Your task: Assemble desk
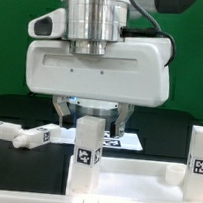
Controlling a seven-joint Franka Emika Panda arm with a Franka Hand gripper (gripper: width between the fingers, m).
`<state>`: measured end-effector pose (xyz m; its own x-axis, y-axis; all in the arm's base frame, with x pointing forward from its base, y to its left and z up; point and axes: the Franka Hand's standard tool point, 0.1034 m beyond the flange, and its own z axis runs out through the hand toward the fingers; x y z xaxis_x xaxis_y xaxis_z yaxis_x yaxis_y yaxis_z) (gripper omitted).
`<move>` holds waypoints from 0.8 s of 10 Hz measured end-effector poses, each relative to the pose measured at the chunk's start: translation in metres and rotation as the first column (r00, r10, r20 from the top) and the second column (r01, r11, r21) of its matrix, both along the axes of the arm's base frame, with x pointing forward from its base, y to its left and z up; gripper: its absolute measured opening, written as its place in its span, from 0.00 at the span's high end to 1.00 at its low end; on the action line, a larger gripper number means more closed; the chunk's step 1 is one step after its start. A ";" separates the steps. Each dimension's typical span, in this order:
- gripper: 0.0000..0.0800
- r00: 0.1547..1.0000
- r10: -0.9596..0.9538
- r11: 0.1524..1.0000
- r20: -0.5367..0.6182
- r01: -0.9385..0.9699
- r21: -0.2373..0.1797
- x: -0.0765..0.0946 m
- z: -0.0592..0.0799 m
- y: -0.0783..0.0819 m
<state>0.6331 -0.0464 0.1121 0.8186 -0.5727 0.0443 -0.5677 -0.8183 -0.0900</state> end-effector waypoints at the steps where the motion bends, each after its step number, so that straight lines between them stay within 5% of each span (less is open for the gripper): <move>1: 0.30 1.000 0.000 1.000 0.000 0.000 0.000 0.000 0.000 0.000; 2: 0.53 1.000 -0.003 1.000 0.000 0.003 0.000 0.000 0.000 0.000; 3: 0.64 0.991 -0.130 0.991 -0.013 0.131 0.011 -0.001 0.000 0.000; 4: 0.64 0.961 -0.275 0.961 -0.029 0.275 0.023 0.000 0.002 0.000; 6: 0.64 0.753 -0.653 0.752 -0.084 0.657 0.049 0.001 0.005 0.003; 7: 0.64 0.634 -0.766 0.631 -0.107 0.773 0.068 0.000 0.003 0.004; 8: 0.64 0.604 -0.789 0.599 -0.115 0.797 0.076 0.000 0.002 0.003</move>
Offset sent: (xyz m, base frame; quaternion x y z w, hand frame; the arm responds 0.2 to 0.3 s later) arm 0.0099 -0.0078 0.0122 -0.0360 0.0083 0.2369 0.9708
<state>0.6330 -0.0437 0.1146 0.0380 -0.9949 -0.0933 -0.9959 -0.0300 -0.0859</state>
